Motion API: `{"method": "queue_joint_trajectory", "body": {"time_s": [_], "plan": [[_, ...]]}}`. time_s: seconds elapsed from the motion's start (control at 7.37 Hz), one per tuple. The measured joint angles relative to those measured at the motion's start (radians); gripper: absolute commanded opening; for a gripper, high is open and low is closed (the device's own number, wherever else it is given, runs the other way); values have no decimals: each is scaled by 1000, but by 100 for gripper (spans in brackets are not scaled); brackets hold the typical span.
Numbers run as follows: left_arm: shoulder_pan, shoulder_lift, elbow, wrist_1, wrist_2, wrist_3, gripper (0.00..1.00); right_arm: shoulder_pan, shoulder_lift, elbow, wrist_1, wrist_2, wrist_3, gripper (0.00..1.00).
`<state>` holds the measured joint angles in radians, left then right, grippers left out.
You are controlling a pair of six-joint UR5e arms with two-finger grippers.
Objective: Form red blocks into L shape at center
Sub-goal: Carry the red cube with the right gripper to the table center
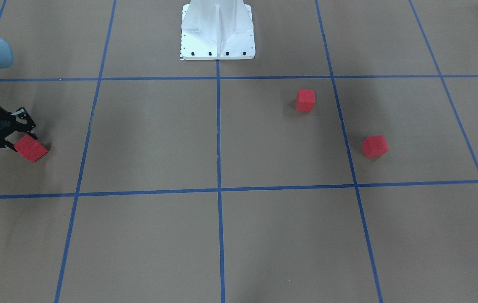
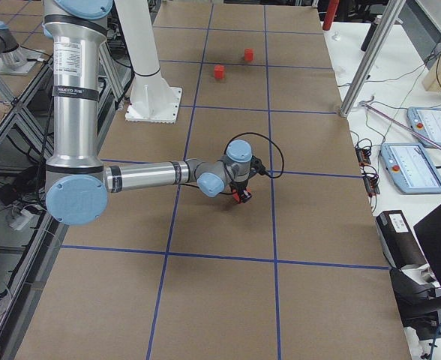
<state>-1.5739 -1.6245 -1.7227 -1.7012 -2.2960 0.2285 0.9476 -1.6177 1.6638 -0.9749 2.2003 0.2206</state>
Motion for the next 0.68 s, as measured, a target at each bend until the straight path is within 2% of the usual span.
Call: {"method": "queue_joint_trajectory", "body": {"time_s": [0.27,0.68], "plan": [[0,0,0,0,0,0,100,-6,89,38,-67,3,160,0],[0,-1,4,0,0,-1,100,-101,398,50,-336,-3,477,0]]}}
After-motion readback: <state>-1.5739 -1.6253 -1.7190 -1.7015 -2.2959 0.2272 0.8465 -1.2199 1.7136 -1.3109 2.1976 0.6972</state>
